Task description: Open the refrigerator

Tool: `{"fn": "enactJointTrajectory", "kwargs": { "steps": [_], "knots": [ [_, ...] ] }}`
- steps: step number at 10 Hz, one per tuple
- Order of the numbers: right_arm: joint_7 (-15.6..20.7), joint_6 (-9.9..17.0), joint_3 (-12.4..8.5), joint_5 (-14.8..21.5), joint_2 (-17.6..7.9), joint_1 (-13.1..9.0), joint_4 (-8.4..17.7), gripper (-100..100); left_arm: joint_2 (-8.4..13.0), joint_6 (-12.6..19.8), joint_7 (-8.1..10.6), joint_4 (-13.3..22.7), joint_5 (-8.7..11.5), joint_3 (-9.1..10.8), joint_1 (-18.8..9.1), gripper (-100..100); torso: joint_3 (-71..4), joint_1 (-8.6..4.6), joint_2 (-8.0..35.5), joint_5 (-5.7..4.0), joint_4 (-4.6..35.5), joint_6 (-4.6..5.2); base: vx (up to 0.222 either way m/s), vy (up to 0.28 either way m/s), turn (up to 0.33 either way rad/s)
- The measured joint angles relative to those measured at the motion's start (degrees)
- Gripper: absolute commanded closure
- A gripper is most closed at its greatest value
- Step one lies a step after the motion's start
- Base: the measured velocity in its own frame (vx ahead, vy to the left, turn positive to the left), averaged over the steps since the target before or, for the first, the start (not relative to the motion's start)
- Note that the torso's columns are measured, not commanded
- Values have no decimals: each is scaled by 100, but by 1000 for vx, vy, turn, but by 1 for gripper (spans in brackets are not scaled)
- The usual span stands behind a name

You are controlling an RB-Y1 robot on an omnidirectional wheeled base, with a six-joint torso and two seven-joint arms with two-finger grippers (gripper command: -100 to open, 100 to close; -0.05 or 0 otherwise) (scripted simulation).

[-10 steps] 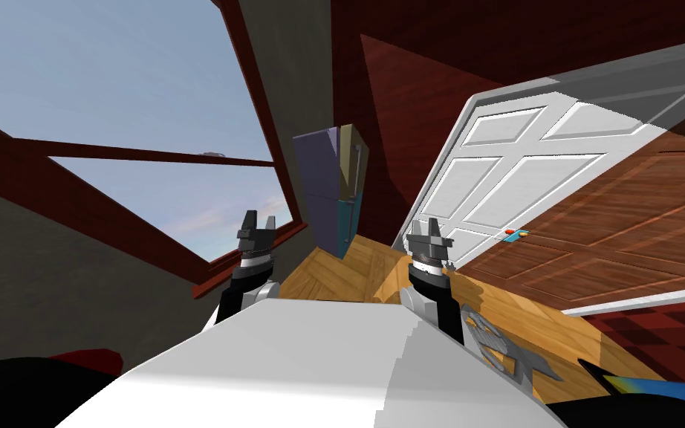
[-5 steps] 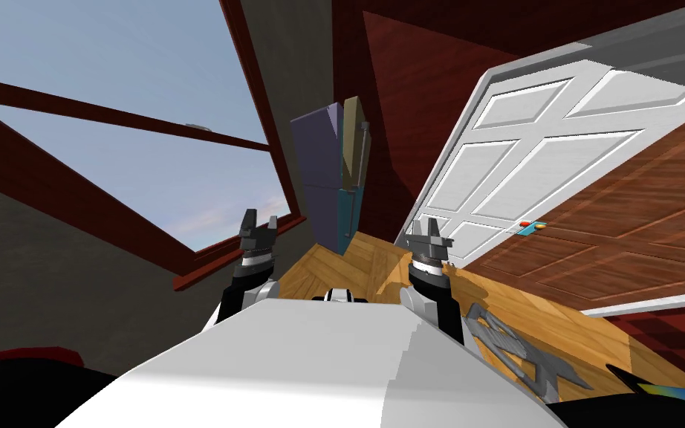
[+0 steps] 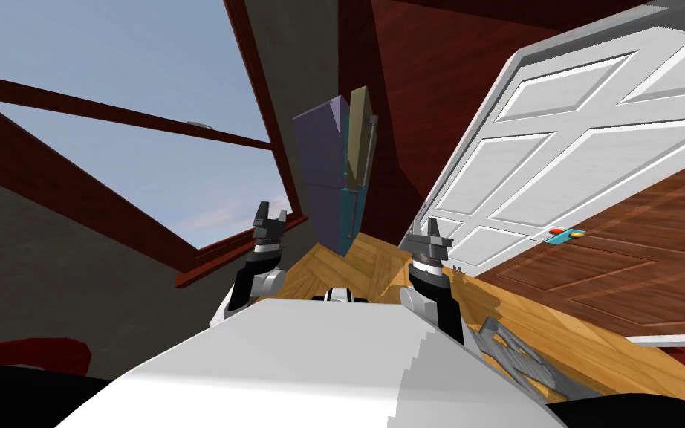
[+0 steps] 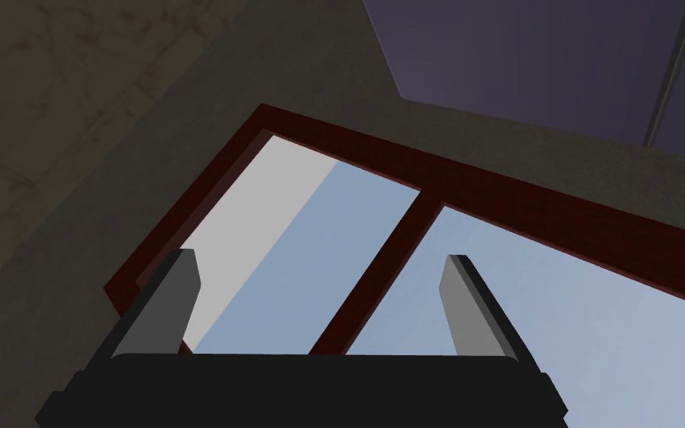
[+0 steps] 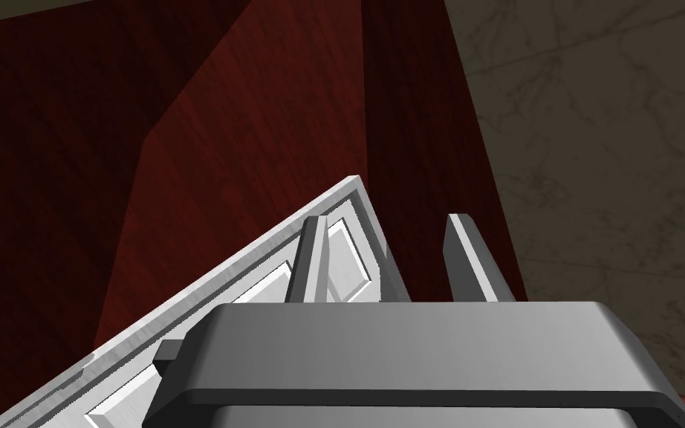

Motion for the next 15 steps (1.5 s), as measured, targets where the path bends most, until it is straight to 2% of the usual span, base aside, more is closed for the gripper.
{"fn": "enactJointTrajectory", "kwargs": {
  "steps": [3,8,11,15],
  "knots": [
    [0,0,0,0,0,0,0,0,140,309,52,223,199,-3,-556,-100,-4,-3,-8,-1,-2,-3,51,-27,71],
    [0,0,0,0,0,0,0,0,240,859,86,470,474,-120,-1385,-100,-5,-1,-8,-1,-2,-1,61,-39,99],
    [0,0,0,0,0,1,0,0,357,1237,149,733,727,-147,-1945,-100,-4,1,-9,1,-2,-4,61,-35,100],
    [0,0,0,0,0,0,0,0,397,1633,181,895,921,-220,-2563,-100,-7,-4,-11,-1,-3,-1,41,-27,51]
  ]
}}
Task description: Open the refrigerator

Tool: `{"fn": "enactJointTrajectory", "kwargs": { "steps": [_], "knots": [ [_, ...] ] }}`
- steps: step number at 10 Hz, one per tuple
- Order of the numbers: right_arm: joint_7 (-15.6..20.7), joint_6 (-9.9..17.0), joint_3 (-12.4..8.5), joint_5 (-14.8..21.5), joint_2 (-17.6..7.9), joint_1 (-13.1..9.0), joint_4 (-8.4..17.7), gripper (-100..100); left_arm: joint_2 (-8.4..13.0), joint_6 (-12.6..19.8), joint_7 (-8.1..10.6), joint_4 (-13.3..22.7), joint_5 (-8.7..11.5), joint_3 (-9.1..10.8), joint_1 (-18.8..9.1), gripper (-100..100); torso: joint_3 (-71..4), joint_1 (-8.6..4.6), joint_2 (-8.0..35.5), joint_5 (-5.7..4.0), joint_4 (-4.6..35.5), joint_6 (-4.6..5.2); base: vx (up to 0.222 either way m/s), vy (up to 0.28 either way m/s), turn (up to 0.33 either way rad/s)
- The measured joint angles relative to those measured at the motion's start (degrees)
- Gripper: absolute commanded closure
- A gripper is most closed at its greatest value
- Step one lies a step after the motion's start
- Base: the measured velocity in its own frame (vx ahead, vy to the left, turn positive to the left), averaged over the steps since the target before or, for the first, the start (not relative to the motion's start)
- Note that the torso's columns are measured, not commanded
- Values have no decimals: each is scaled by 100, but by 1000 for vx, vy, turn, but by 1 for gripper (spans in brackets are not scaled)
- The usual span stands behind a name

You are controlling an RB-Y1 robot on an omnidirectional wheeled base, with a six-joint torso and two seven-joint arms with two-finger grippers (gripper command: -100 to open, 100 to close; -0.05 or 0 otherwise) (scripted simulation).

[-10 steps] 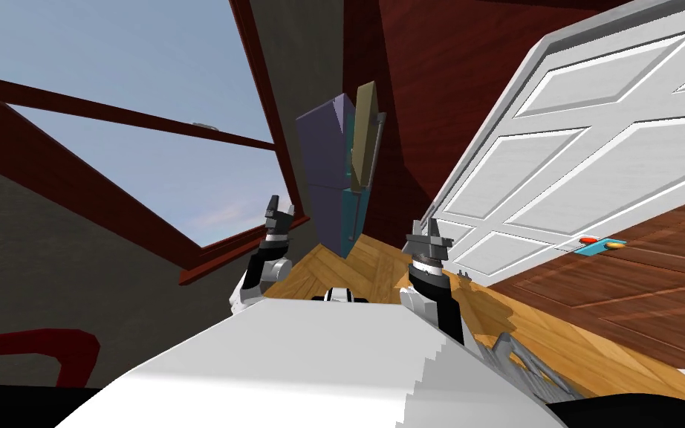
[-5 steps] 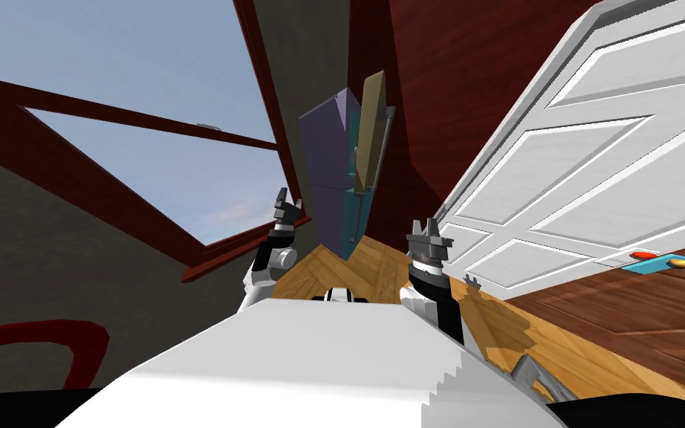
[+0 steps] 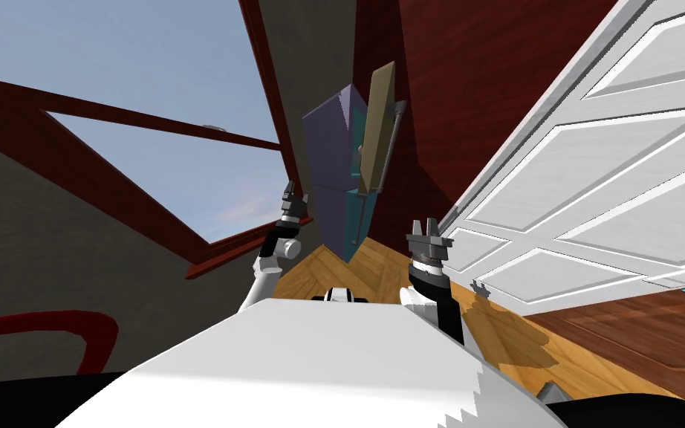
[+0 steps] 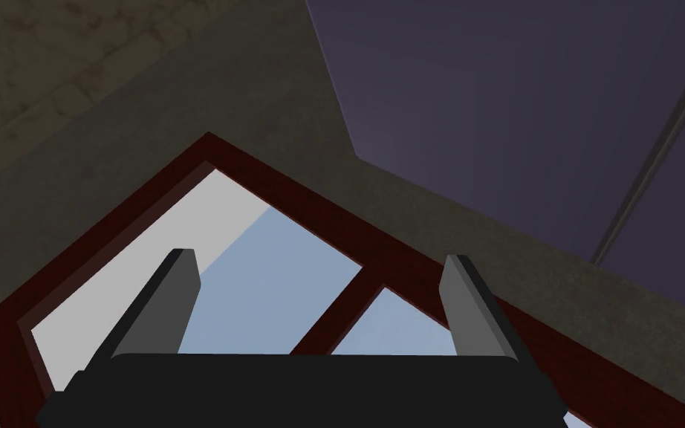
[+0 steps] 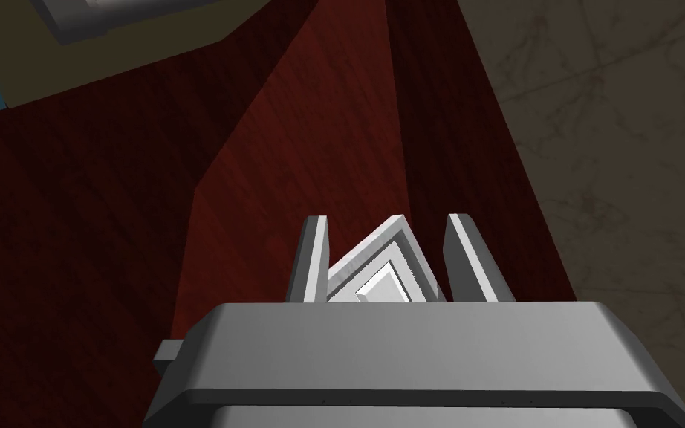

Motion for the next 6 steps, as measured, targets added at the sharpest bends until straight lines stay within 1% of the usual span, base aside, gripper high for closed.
{"fn": "enactJointTrajectory", "kwargs": {
  "steps": [1,3,4,5,6],
  "knots": [
    [0,0,0,0,0,0,0,0,-20,78,-8,2,8,-4,-138,-100,5,4,8,1,2,0,45,-31,170],
    [0,0,0,0,0,0,0,0,43,337,29,146,162,-23,-509,-100,0,-2,1,-1,0,0,62,-50,104],
    [0,0,0,0,0,1,0,0,104,473,66,247,282,-35,-680,-100,-3,-4,-6,-1,-2,-3,74,-54,82],
    [0,0,0,0,0,0,0,0,103,634,78,238,335,-48,-827,-100,-1,-2,-2,-1,-1,0,35,-26,-1],
    [0,0,0,0,0,0,0,0,81,703,67,264,338,-68,-991,-100,7,8,12,2,3,0,50,-43,153]
  ]
}}
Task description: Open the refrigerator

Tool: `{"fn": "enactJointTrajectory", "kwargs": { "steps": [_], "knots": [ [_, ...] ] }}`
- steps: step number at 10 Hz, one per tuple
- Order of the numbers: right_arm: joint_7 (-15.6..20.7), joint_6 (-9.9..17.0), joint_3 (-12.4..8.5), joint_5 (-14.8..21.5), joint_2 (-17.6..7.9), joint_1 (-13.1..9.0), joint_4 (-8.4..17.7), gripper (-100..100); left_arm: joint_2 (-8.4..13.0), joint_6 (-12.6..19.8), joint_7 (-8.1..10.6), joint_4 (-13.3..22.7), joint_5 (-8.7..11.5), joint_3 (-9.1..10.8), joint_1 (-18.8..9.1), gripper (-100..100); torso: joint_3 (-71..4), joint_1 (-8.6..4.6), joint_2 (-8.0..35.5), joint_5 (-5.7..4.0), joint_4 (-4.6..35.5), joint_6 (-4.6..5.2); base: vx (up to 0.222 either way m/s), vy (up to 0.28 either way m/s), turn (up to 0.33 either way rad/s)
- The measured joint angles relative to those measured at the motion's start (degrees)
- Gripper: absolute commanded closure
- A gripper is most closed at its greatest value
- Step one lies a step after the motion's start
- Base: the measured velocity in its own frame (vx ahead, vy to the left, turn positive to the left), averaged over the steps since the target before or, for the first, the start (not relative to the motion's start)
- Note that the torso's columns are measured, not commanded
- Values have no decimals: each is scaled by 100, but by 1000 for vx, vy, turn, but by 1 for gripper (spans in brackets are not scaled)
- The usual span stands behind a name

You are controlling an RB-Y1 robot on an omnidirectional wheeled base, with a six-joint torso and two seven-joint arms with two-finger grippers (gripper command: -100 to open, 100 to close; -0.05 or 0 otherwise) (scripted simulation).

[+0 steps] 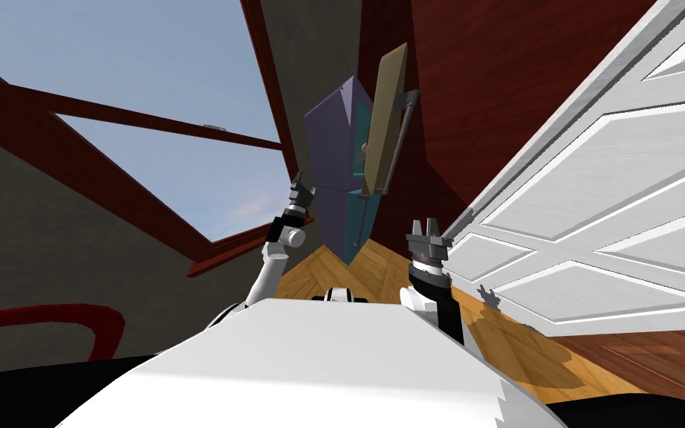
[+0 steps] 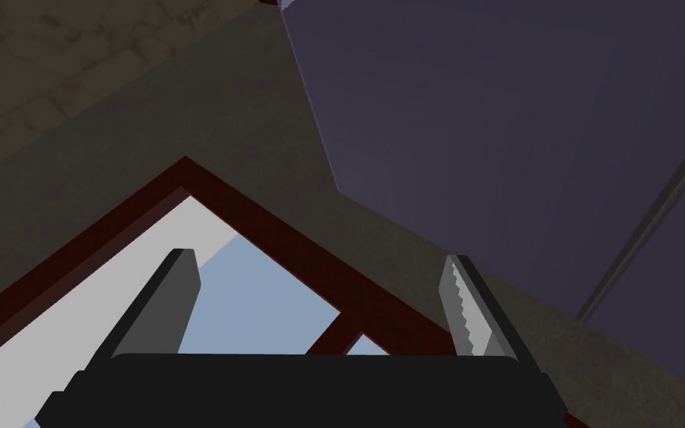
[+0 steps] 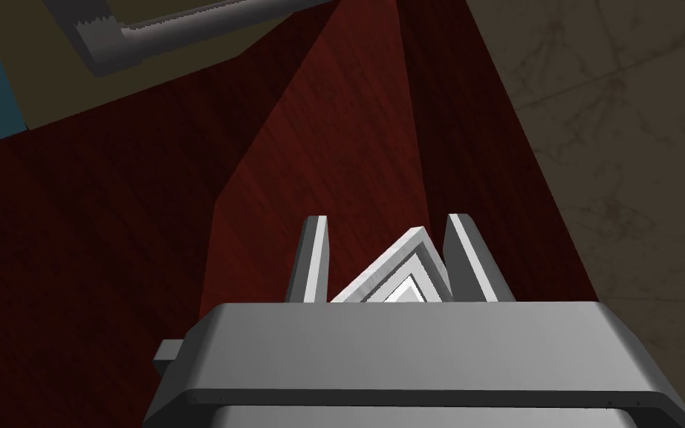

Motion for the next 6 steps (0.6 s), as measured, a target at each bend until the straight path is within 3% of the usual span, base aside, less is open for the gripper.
{"fn": "enactJointTrajectory", "kwargs": {
  "steps": [6],
  "knots": [
    [0,0,0,0,0,0,0,0,77,627,57,348,328,-85,-960,-100,-2,-5,-3,-2,-1,0,45,-38,81]
  ]
}}
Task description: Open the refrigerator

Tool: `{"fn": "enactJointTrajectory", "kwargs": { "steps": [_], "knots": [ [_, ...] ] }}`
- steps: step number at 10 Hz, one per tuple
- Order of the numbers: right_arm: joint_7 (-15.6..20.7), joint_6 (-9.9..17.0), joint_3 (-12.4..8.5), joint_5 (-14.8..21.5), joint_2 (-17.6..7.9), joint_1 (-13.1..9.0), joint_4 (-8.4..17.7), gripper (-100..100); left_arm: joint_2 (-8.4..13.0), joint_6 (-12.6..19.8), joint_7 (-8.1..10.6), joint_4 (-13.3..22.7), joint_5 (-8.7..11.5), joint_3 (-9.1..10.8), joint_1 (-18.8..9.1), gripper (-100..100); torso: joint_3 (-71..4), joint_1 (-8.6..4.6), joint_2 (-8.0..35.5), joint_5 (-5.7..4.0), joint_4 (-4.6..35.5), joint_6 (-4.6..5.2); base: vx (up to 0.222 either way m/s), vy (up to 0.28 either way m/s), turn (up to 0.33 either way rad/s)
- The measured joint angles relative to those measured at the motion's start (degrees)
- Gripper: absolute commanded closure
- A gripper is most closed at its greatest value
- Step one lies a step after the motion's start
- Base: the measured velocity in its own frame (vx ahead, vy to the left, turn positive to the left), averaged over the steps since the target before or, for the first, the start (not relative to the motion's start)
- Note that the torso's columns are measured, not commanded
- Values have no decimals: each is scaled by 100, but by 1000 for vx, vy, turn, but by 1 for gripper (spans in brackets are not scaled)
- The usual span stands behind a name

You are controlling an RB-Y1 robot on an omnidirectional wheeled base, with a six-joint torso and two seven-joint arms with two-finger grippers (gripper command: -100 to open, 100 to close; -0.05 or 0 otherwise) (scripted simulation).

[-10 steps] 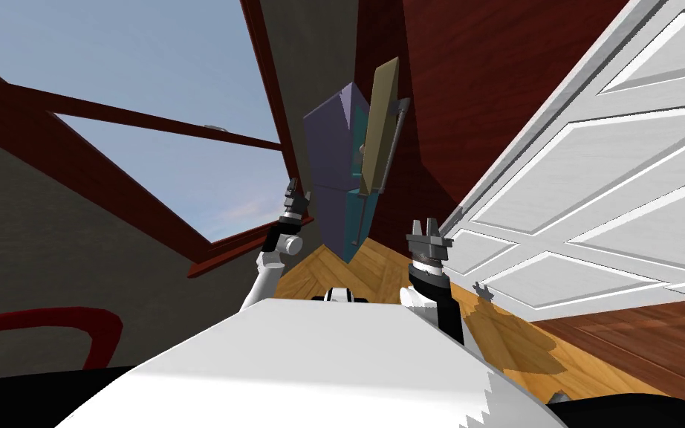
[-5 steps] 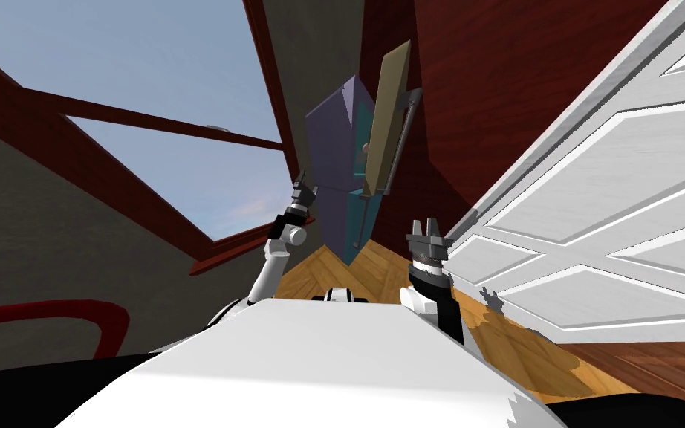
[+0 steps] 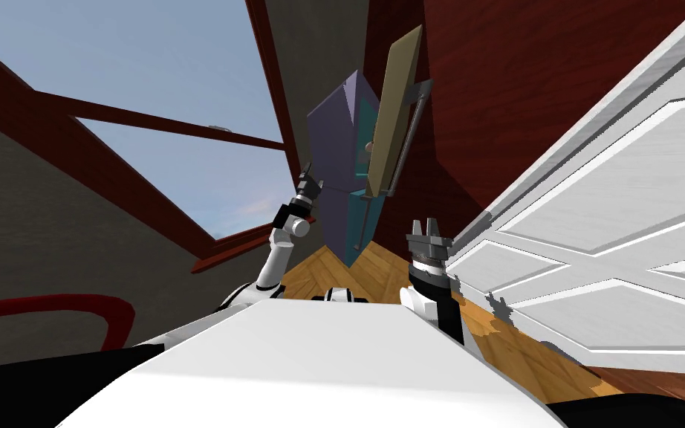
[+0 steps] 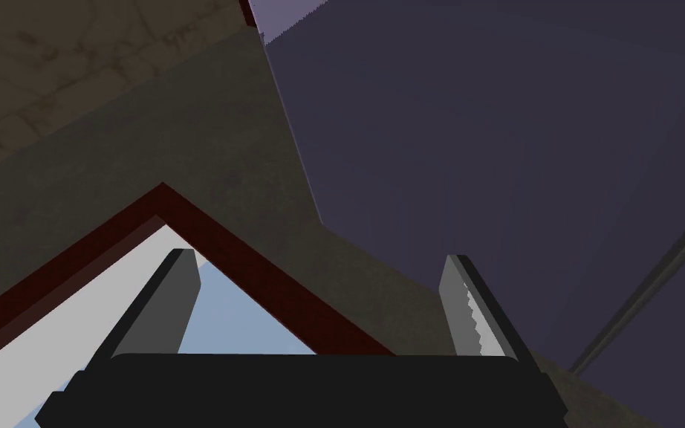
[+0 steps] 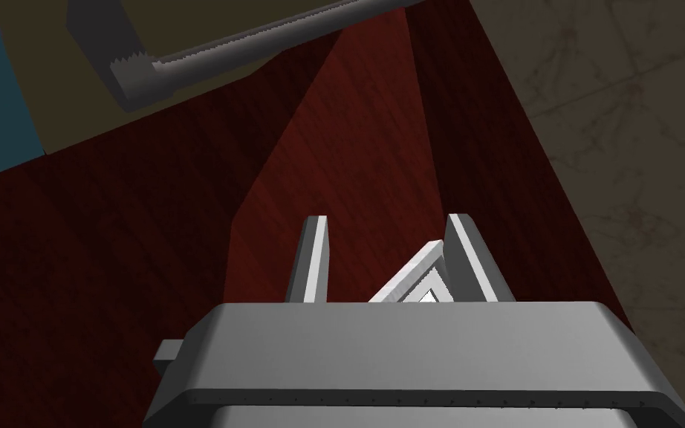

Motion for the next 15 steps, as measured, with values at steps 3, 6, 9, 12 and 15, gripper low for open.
{"fn": "enactJointTrajectory", "kwargs": {
  "steps": [3,6,9,12,15],
  "knots": [
    [0,0,0,0,0,0,0,0,-4,320,12,180,141,-64,-470,-100,1,4,2,2,0,0,42,-38,82],
    [0,0,0,0,0,0,0,0,125,609,74,461,363,-90,-1007,-100,-1,1,-2,1,-1,-1,45,-43,82],
    [0,0,0,0,0,0,0,0,170,941,111,632,536,-142,-1470,-100,-1,4,-2,2,-1,0,48,-45,87],
    [0,0,0,0,0,0,0,0,185,1273,131,840,688,-198,-1948,-100,2,6,2,2,0,0,42,-46,73],
    [0,0,0,0,0,0,0,0,272,1603,174,1118,893,-233,-2457,-100,0,3,0,1,0,0,40,-42,98]
  ]
}}
